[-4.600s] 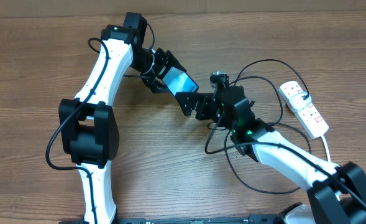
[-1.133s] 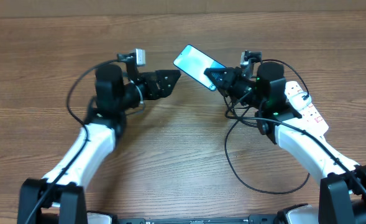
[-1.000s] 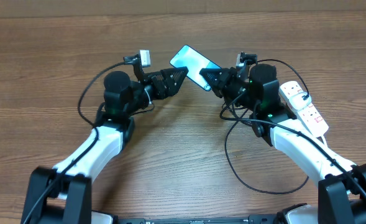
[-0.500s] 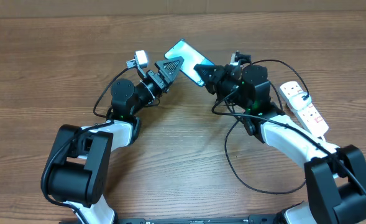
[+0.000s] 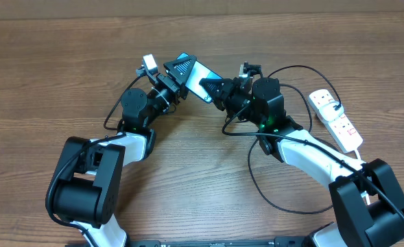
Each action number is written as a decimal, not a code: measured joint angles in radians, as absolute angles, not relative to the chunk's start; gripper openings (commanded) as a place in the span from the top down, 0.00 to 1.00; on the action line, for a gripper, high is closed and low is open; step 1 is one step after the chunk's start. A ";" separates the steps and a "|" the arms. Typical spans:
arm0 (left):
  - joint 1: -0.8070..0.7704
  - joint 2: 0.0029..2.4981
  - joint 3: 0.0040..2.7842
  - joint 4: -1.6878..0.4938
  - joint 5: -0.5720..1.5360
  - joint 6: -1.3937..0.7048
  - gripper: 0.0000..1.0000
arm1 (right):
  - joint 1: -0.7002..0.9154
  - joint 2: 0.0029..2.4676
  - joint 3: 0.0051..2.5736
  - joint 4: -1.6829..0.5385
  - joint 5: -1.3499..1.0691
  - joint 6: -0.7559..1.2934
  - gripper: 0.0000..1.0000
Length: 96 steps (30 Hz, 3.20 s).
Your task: Plug charger to phone and switch on socket
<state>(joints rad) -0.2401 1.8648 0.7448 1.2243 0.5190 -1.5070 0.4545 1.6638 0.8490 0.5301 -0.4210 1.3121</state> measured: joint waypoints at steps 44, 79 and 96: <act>-0.234 1.871 0.744 1.234 0.538 -1.755 0.73 | 0.479 1.694 0.853 0.585 -0.429 1.309 0.96; 0.059 1.889 0.845 0.941 1.138 -1.901 0.96 | 0.162 1.462 0.874 -0.133 -0.568 0.861 0.00; 0.009 2.074 1.093 0.851 1.324 -2.012 0.96 | 0.162 1.439 0.875 -0.387 -0.374 0.673 0.00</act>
